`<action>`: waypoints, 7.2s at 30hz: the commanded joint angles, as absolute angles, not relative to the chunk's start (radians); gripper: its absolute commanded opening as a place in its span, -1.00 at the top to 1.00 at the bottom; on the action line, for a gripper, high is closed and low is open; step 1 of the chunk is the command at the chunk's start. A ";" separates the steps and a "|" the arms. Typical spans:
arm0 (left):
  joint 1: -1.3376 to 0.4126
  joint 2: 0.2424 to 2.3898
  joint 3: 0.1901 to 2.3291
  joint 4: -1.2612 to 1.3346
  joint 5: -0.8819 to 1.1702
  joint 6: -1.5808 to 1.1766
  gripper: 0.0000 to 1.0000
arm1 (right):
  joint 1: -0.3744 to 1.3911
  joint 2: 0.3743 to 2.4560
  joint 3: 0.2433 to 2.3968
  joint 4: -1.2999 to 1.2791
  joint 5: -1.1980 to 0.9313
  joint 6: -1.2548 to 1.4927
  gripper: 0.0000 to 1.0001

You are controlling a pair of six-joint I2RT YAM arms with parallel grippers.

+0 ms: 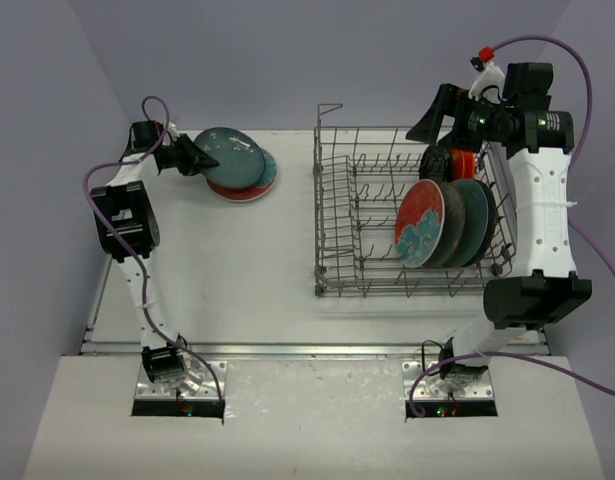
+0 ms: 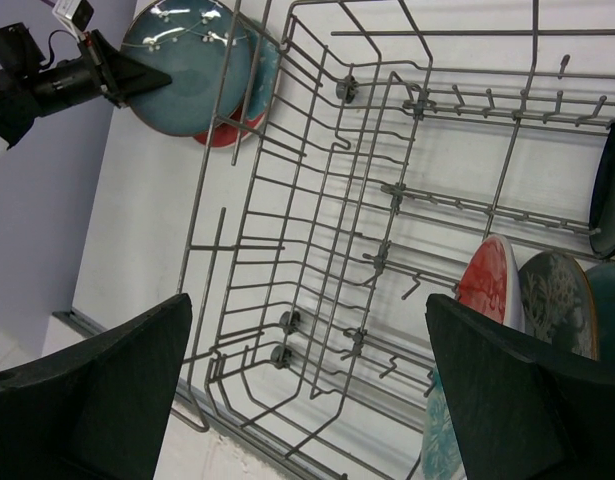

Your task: Unload the plates from the dish rack

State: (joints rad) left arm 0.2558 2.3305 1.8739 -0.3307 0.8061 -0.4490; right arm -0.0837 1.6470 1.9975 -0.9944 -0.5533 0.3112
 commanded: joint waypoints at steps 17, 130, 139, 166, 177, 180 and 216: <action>0.213 2.333 1.876 -0.237 0.906 -0.468 -0.05 | -0.089 1.644 2.019 -1.038 -0.492 0.272 -0.98; -0.195 1.470 1.522 -0.287 -0.024 0.168 -1.00 | 0.034 1.499 1.963 -1.011 -0.059 0.090 1.00; -0.190 1.474 1.614 -0.308 0.805 0.030 -0.87 | 0.036 1.333 1.809 -0.680 -0.526 0.119 1.00; -0.263 1.616 1.591 -0.106 1.177 -0.408 0.97 | 0.215 1.509 1.869 -0.484 -0.869 0.358 1.00; 0.044 1.657 1.484 0.362 1.190 -0.920 1.00 | 0.121 1.495 1.824 -0.564 -0.690 0.396 -0.97; 0.151 1.707 1.518 0.393 1.164 -0.970 1.00 | 0.036 1.506 1.827 -0.583 -0.697 0.445 -0.98; 0.247 2.344 1.951 -0.087 1.011 -0.527 0.92 | -0.153 1.546 1.871 -0.923 -0.588 0.308 -0.98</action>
